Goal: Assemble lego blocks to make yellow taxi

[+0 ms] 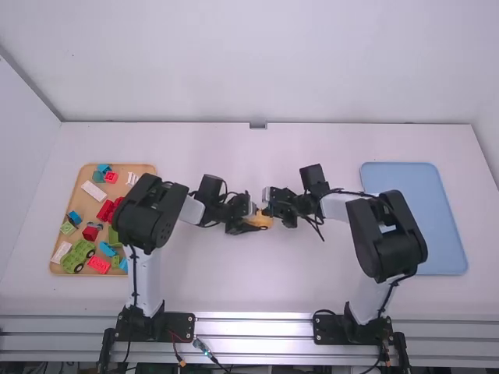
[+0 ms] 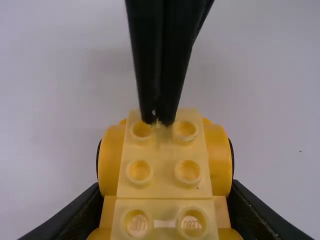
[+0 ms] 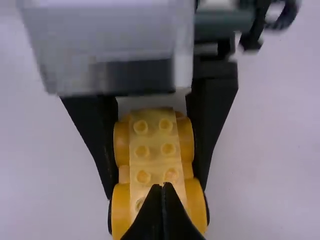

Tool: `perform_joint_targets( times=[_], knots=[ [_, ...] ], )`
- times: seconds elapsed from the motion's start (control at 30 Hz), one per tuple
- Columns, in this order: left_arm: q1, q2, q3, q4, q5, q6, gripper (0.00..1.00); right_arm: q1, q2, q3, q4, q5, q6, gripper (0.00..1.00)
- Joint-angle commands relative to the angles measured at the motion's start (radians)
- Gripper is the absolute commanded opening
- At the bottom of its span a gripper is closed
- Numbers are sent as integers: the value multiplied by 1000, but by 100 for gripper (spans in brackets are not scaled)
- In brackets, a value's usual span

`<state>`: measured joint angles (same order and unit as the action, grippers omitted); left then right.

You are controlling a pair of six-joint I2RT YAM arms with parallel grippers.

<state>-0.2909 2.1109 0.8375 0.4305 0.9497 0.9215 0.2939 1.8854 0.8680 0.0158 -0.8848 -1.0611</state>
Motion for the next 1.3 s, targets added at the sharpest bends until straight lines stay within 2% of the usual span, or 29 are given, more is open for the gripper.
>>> perform_joint_targets(
  times=[0.0, 0.03, 0.07, 0.17, 0.23, 0.27, 0.3, 0.4, 0.63, 0.77, 0.9, 1.07, 1.13, 1.27],
  knots=[
    [-18, 32, -28, -29, -72, 10, 11, -61, -92, -4, 3, -221, -26, 10],
    [-16, 32, -28, -32, -72, 10, 14, -99, -118, -3, 3, -238, 0, 79],
    [-18, 32, -28, -37, -72, 10, 17, -125, -129, -4, 3, -231, 29, 99],
    [-14, 32, -28, -45, -72, 10, 21, -179, -137, -5, 2, -197, 113, 99],
    [-13, 32, -28, -48, -72, 10, 28, -194, -137, -6, 1, -187, 150, 99],
    [-12, 32, -28, -49, -72, 10, 41, -205, -137, -8, -3, -188, 175, 99],
    [-12, 32, -28, -53, -72, 10, 72, -218, -137, -13, 0, -193, 187, 99],
    [-12, 21, -28, -77, -75, 10, 99, -230, -137, -19, 4, -192, 182, 99],
    [37, -115, -28, -250, -89, 11, 99, -205, -137, -19, 5, -188, 140, 99],
    [122, -306, -28, -455, -230, 10, 99, -180, -137, -18, 15, -154, 138, 99],
    [197, -460, -28, -595, -290, 9, 99, -151, -137, -18, 42, -99, 165, 99],
    [320, -688, -28, -739, -345, -157, 99, -116, -137, -18, 105, -18, 251, 99],
    [356, -741, -28, -753, -446, -230, 99, -108, -137, -18, 125, -3, 275, 99],
    [403, -803, -28, -748, -768, -532, 99, -103, -137, -18, 146, -4, 271, 99]
  ],
)
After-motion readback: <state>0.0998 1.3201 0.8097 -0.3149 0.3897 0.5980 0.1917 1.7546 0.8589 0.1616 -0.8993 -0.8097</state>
